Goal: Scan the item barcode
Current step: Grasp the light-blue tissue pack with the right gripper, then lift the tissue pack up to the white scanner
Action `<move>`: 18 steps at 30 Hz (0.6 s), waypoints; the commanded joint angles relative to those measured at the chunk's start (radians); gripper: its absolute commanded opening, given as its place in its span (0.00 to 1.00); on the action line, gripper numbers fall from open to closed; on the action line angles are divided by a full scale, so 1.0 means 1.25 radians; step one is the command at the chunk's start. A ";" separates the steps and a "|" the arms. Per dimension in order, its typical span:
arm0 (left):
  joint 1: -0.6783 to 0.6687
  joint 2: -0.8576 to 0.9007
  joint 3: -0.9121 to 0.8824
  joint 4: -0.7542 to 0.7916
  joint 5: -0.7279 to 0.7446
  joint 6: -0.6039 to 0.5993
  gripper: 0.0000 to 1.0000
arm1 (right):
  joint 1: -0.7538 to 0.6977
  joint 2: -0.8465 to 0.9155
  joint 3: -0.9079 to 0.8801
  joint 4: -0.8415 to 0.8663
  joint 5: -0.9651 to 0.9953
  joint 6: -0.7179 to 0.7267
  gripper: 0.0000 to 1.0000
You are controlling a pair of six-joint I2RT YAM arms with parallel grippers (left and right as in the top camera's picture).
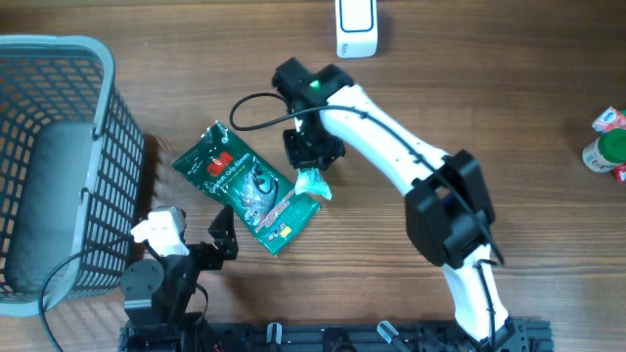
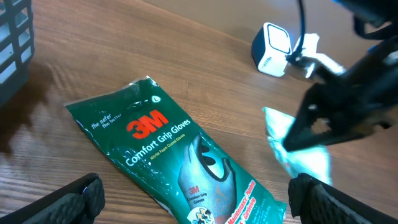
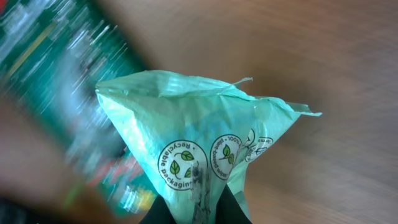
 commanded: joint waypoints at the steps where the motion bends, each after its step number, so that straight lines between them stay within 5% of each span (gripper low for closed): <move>1: -0.004 -0.003 -0.005 0.002 -0.005 -0.006 1.00 | -0.076 -0.024 -0.006 -0.042 -0.406 -0.376 0.04; 12: -0.004 -0.003 -0.005 0.002 -0.005 -0.006 1.00 | -0.154 -0.022 -0.228 0.027 -0.796 -1.013 0.04; 18: -0.004 -0.003 -0.005 0.002 -0.005 -0.006 1.00 | -0.146 -0.022 -0.298 0.291 -1.026 -1.065 0.05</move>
